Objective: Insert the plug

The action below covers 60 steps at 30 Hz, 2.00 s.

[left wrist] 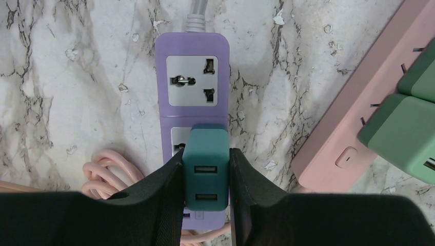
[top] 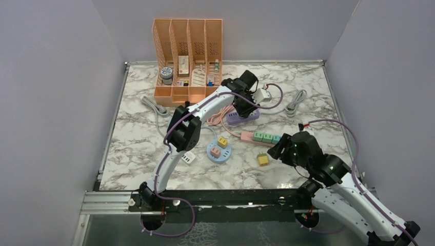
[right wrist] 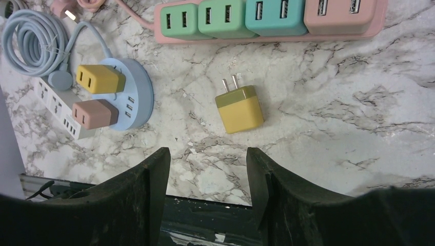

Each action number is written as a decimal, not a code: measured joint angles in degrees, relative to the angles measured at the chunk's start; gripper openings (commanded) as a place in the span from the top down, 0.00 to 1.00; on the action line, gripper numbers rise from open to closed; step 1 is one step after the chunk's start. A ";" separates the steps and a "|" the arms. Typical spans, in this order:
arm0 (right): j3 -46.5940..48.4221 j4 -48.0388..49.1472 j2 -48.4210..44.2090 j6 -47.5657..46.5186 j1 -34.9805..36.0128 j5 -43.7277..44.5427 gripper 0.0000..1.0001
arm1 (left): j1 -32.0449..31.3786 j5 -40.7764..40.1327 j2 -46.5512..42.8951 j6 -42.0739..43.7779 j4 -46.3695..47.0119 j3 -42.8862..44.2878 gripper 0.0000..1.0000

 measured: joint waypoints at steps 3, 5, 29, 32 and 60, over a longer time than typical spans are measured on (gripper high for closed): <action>0.00 0.00 -0.04 -0.02 0.00 0.00 0.43 | 0.00 0.02 -1.07 -0.26 1.84 -1.99 0.85; 0.00 0.00 -0.11 -0.09 0.00 0.00 0.41 | 0.00 -0.02 -1.36 -0.72 2.36 -2.43 0.67; -1.40 10.93 26.21 -9.94 0.00 -5.86 0.33 | 1.16 0.90 -20.98 -17.07 5.84 -4.55 0.34; -1.38 11.41 29.38 -11.26 0.00 -4.74 0.34 | 1.09 -1.55 -28.11 -22.43 9.88 -13.18 0.33; 0.85 16.46 39.19 -15.34 0.02 -4.20 0.63 | 1.62 -24.85 -67.25 -44.85 31.15 -59.36 0.01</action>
